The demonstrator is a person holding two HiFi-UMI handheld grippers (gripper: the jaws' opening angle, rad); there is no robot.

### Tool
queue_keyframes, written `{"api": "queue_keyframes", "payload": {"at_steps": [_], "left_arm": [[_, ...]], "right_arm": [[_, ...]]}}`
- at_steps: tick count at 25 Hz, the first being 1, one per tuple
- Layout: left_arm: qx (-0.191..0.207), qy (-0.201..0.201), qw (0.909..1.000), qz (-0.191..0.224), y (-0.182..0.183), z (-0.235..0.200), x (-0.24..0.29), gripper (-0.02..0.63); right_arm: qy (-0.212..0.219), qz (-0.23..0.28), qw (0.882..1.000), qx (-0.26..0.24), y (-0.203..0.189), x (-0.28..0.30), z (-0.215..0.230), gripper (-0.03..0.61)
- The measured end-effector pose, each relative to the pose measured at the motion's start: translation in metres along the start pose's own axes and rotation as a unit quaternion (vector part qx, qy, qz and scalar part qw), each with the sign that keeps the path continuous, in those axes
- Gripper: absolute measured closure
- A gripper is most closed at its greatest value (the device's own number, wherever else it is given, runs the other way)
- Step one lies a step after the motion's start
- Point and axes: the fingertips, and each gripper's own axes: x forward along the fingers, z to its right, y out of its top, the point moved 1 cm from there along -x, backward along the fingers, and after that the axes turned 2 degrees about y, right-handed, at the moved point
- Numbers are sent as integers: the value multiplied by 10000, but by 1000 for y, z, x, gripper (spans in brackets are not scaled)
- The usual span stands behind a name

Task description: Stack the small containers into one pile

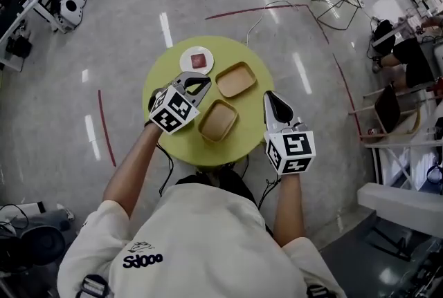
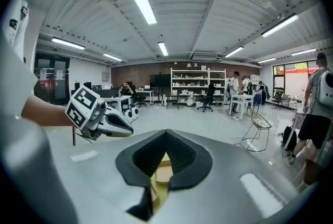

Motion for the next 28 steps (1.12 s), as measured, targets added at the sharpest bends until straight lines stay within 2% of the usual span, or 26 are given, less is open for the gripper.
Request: {"api": "queue_keyframes", "payload": {"at_steps": [5, 8, 12, 16, 18, 21, 28], "left_arm": [[98, -284, 9990, -329, -14, -2, 40, 615], [299, -505, 9969, -517, -26, 2, 61, 615], [743, -858, 9908, -740, -46, 6, 86, 615], [895, -1193, 9841, -963, -66, 11, 107, 606], [969, -1286, 9809, -1094, -75, 9, 116, 571], [1233, -1511, 9721, -1302, -90, 9, 130, 560], [1691, -2284, 9444, -1651, -125, 25, 149, 548]], "right_arm": [[-34, -194, 9996, 184, -16, 18, 18, 569], [-66, -294, 9991, 302, -26, 25, 25, 569], [-68, -427, 9983, 396, -38, 34, 33, 569], [-85, -596, 9968, 527, -52, 38, 38, 569], [-109, -684, 9956, 628, -60, 42, 40, 569], [-138, -821, 9938, 742, -72, 49, 40, 569], [-180, -1081, 9893, 961, -98, 54, 41, 569]]}}
